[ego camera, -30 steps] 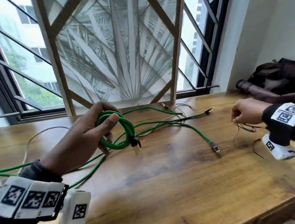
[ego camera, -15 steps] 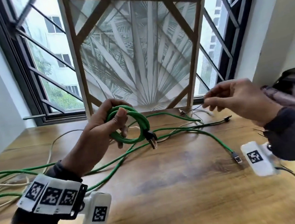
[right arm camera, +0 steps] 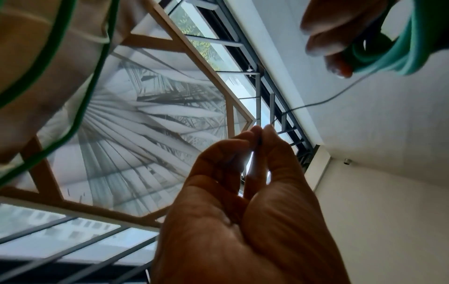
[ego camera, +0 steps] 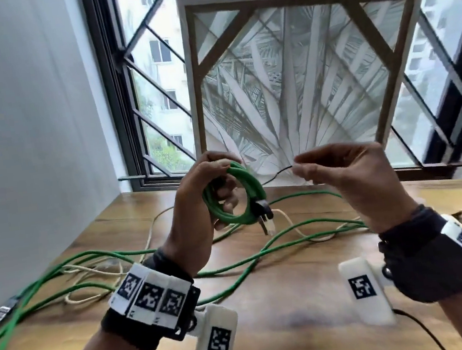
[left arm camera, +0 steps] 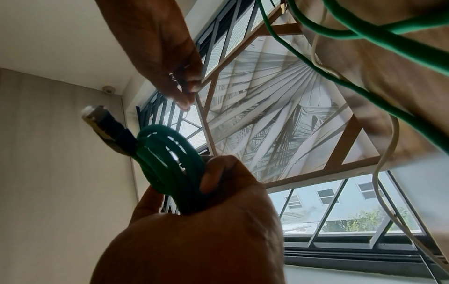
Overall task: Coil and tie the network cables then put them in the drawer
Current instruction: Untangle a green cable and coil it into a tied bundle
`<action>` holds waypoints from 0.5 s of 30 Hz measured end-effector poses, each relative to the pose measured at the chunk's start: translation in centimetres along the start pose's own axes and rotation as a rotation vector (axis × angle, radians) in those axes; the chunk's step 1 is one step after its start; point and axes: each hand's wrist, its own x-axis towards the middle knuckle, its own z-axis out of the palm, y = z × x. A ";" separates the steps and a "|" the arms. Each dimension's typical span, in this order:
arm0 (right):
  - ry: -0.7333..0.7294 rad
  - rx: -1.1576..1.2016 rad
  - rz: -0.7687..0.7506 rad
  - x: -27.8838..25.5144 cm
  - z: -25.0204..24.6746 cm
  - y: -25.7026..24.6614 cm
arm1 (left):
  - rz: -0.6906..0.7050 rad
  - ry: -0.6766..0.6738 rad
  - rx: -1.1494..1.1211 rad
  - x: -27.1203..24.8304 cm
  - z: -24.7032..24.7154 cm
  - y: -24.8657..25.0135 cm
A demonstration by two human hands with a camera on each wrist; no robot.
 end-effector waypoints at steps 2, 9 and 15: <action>-0.037 -0.011 0.000 -0.6 0.7 1.0 | -0.003 0.014 0.001 0.1 -0.2 0.1; -0.124 -0.063 0.000 -1.9 1.4 2.7 | -0.010 0.048 0.076 0.7 -1.2 -0.1; -0.155 0.174 0.104 -2.7 1.6 2.7 | -0.091 -0.050 0.177 0.4 -0.7 -0.5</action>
